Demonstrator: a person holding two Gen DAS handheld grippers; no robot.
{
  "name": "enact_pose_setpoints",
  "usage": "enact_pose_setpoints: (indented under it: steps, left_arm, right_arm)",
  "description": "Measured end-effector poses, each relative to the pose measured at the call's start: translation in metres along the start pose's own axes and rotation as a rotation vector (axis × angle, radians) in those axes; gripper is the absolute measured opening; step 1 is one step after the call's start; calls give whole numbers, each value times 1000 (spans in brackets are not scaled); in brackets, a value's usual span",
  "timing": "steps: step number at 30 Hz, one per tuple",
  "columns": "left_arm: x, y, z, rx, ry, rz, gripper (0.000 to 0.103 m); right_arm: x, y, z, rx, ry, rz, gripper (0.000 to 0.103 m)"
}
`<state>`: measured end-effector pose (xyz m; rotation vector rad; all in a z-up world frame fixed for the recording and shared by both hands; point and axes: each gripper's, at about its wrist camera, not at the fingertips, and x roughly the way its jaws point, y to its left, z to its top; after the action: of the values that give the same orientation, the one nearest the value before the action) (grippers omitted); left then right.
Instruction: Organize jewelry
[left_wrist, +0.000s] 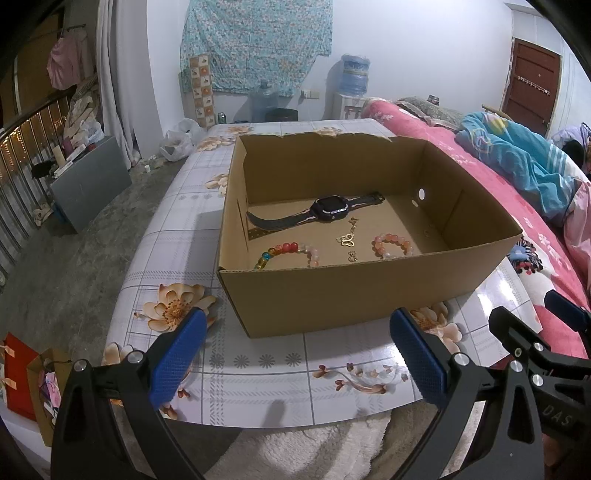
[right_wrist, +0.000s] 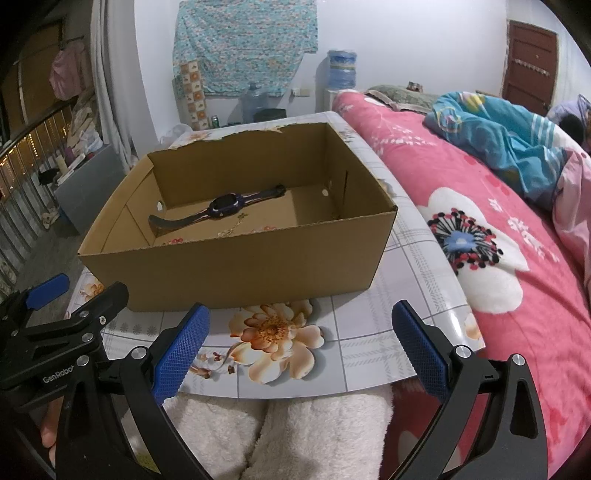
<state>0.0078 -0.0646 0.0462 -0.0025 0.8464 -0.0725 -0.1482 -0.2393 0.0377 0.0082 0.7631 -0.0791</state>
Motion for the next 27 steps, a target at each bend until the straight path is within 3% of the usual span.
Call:
enact_pose_setpoints:
  steps: [27]
  left_arm:
    - [0,-1,0,-1,3,1,97]
  right_arm:
    - [0,1,1,1,1,0,95]
